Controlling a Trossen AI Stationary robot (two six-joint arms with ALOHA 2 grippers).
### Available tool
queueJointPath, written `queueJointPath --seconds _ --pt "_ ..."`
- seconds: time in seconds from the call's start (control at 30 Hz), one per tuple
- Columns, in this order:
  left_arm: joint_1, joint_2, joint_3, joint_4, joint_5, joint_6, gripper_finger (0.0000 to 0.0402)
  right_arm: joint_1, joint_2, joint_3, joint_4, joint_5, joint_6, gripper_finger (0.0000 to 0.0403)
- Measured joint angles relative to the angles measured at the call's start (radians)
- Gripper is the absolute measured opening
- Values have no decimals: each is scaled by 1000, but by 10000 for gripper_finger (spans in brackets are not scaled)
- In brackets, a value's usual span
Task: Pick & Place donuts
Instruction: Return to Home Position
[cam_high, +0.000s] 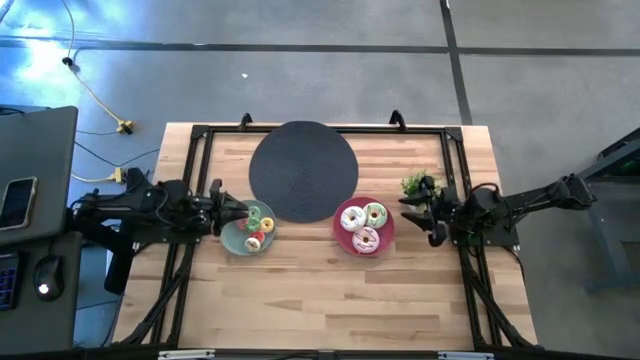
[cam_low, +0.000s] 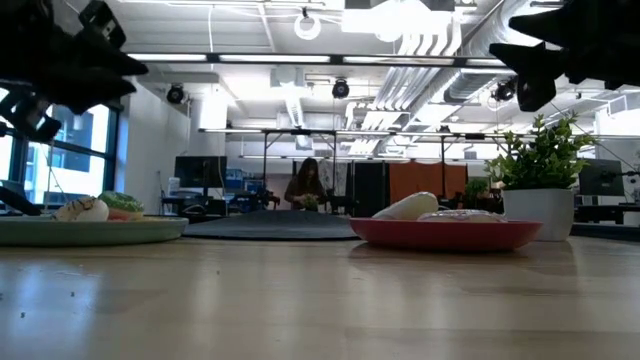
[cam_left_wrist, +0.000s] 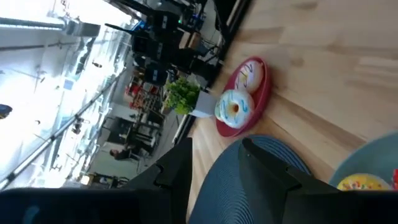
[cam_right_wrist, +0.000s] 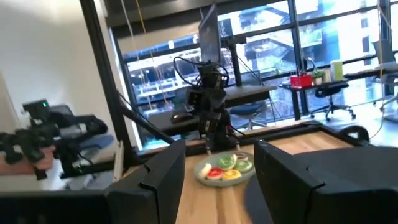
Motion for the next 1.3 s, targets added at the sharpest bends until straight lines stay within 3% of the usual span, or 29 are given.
queueJointPath --seconds 0.43,0.77,1.3 --pt "0 0 -72 53 -47 86 124 0 0 0 -134 18 -81 181" --pt "0 0 -74 54 -67 81 124 0 0 0 -217 217 -63 181" --pt "0 0 -77 74 -68 79 124 0 0 -1 -220 207 -62 181"
